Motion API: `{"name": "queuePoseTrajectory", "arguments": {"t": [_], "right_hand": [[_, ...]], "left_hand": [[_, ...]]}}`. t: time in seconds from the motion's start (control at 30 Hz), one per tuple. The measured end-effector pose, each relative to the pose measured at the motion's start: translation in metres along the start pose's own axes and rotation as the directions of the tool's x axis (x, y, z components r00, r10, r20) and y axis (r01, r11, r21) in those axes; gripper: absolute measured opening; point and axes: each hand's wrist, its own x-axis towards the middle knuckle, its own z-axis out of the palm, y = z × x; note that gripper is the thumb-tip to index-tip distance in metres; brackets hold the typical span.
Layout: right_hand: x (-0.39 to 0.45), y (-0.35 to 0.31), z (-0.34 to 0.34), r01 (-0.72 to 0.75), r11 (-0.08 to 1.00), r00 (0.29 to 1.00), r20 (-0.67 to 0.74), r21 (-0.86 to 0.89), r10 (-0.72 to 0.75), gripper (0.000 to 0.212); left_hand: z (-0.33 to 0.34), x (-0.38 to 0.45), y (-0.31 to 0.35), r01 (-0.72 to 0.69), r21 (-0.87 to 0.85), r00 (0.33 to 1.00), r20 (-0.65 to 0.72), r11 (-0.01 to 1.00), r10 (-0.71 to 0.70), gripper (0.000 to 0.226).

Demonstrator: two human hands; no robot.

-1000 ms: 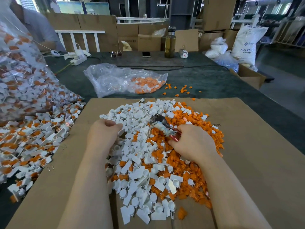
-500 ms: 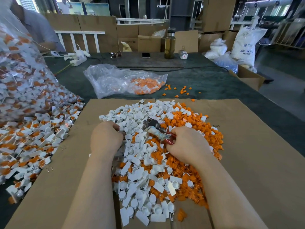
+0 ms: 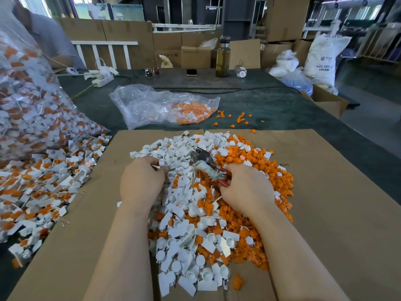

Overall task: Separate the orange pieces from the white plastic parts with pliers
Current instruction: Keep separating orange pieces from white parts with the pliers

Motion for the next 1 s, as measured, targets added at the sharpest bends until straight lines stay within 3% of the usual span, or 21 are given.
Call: {"name": "queuePoseTrajectory", "arguments": {"t": [0.3,0.5,0.57,0.67,0.77,1.0], "right_hand": [[0.004,0.001,-0.003,-0.006,0.985,0.990,-0.137,0.175,0.030,0.017],[0.004,-0.002,-0.004,0.024,0.860,0.980,-0.182,0.511,0.081,0.009],[0.004,-0.003,-0.005,0.039,0.778,0.980,-0.174,0.627,0.091,0.006],[0.003,-0.005,-0.006,0.075,0.695,0.978,-0.187,0.715,0.087,0.008],[0.001,-0.007,-0.008,0.099,0.654,0.976,-0.203,0.750,0.085,0.012],[-0.003,-0.012,-0.013,0.180,0.617,0.963,-0.266,0.766,0.049,0.018]], "left_hand": [[0.002,0.001,0.000,0.032,-0.177,0.999,0.022,0.984,-0.028,0.010],[-0.001,-0.002,0.008,0.015,-0.352,0.998,-0.054,0.936,-0.037,0.013],[-0.004,-0.005,0.015,0.031,-0.501,0.998,-0.038,0.865,-0.058,0.011],[-0.007,-0.014,0.030,0.071,-0.754,0.997,0.054,0.653,-0.046,0.015],[-0.004,-0.025,0.045,0.101,-0.874,0.991,0.128,0.476,0.025,0.012],[0.005,-0.039,0.061,0.067,-0.903,0.992,0.105,0.424,0.068,0.016]]}}
